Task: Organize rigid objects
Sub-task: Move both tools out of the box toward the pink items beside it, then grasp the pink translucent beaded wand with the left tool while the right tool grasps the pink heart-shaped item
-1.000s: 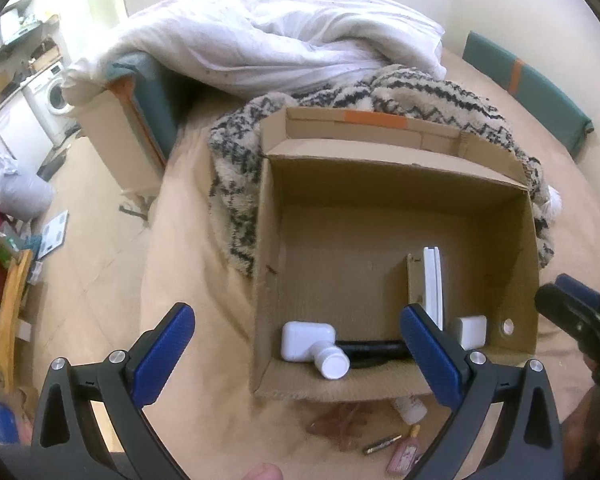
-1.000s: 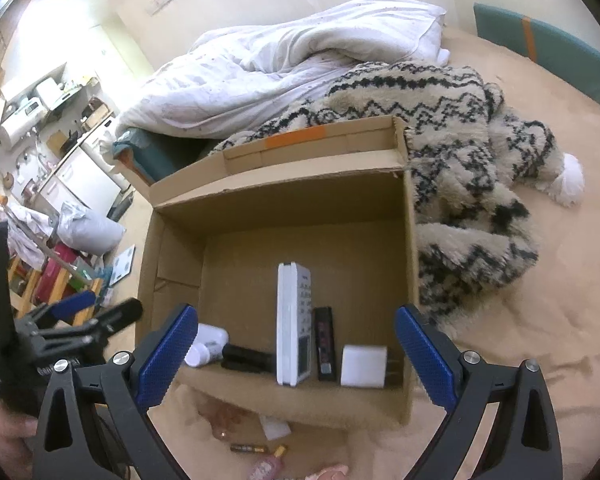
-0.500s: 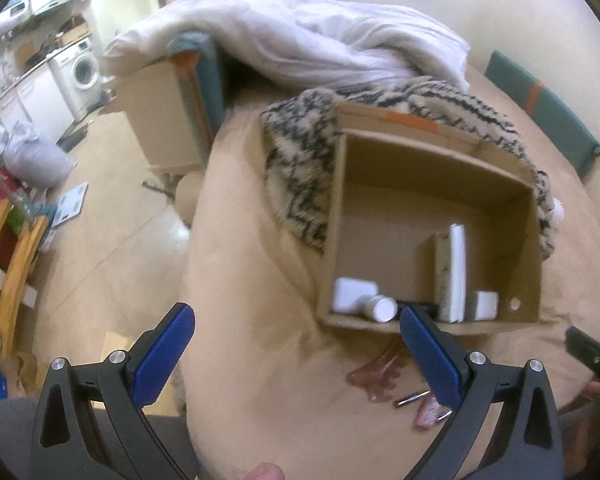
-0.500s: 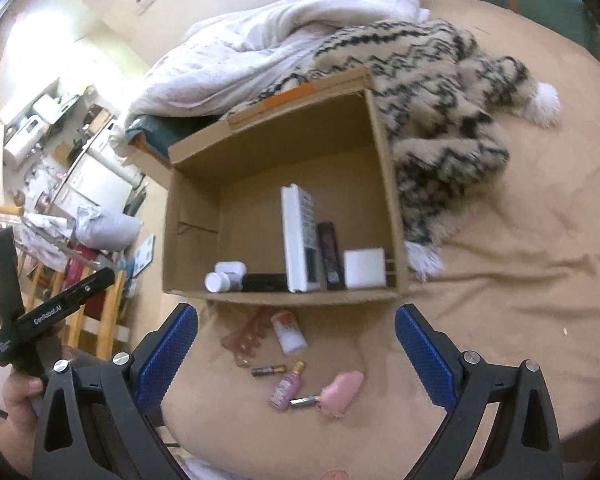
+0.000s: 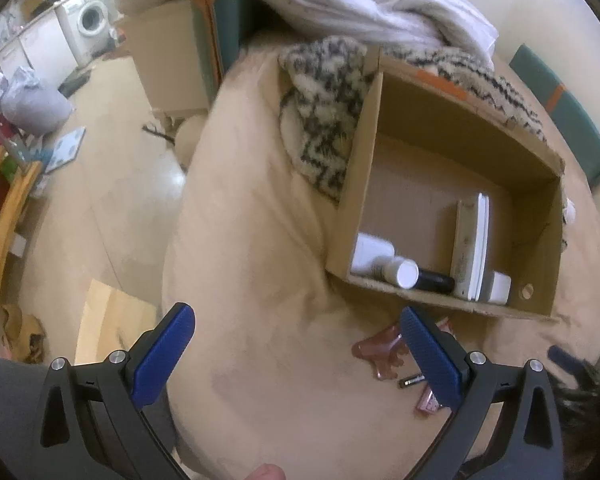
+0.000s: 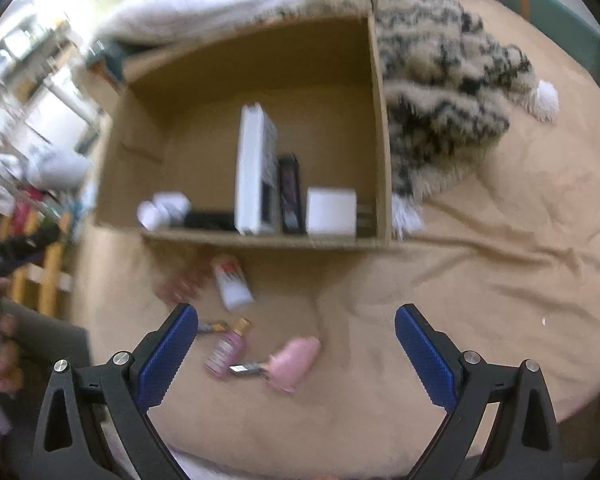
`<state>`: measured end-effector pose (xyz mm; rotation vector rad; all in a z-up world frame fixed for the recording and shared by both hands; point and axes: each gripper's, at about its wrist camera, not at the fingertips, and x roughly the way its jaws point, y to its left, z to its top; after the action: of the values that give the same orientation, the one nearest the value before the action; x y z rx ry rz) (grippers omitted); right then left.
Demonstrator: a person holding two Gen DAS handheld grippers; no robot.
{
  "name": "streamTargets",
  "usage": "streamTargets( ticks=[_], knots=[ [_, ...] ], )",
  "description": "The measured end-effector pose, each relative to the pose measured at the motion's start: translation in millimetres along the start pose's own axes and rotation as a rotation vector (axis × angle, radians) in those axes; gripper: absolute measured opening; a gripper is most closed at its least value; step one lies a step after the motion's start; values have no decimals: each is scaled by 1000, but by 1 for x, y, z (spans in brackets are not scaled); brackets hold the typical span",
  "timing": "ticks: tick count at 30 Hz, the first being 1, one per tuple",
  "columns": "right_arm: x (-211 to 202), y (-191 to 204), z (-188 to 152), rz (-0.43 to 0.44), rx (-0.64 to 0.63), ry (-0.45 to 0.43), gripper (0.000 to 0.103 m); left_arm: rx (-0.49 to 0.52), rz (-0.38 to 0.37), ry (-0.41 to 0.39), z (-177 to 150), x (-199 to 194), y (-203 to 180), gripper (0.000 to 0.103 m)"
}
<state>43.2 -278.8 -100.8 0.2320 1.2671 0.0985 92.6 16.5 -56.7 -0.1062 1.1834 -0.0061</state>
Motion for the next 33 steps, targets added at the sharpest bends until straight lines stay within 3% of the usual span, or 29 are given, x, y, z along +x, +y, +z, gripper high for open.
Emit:
streamTargets(
  ticks=[4, 6, 8, 11, 15, 16, 17, 18, 21, 26, 28, 29, 30, 33],
  knots=[
    [11, -4, -1, 16, 47, 46, 103, 74, -41, 110, -10, 23, -17, 102],
    [10, -6, 0, 26, 62, 41, 103, 123, -61, 165, -18, 37, -30, 97],
    [10, -8, 1, 41, 80, 42, 103, 186, -66, 211, -23, 51, -47, 83],
    [11, -9, 2, 54, 88, 44, 103, 318, -63, 283, -30, 76, -78, 78],
    [14, -12, 3, 57, 98, 61, 103, 411, -43, 310, -37, 102, -103, 73],
    [17, -14, 1, 57, 108, 78, 103, 434, -31, 320, -41, 109, -109, 70],
    [20, -17, 1, 64, 116, 96, 103, 447, -26, 333, -43, 115, -112, 60],
    [25, -18, -1, 85, 125, 123, 103, 454, -18, 344, -45, 119, -114, 59],
    [40, -20, -6, 149, 156, 197, 89, 446, -8, 357, -46, 126, -115, 59],
    [66, -9, -12, 149, 143, 291, 74, 457, -17, 354, -47, 126, -113, 55],
    [74, -5, -15, 118, 126, 312, 56, 431, -21, 362, -48, 123, -107, 55],
    [76, -4, -16, 94, 114, 317, 51, 412, -22, 368, -48, 122, -102, 55],
    [75, -3, -17, 70, 101, 310, 37, 396, -21, 374, -48, 120, -98, 55],
    [63, -5, -16, 40, 87, 252, 30, 332, -13, 398, -50, 113, -79, 55]
  ],
)
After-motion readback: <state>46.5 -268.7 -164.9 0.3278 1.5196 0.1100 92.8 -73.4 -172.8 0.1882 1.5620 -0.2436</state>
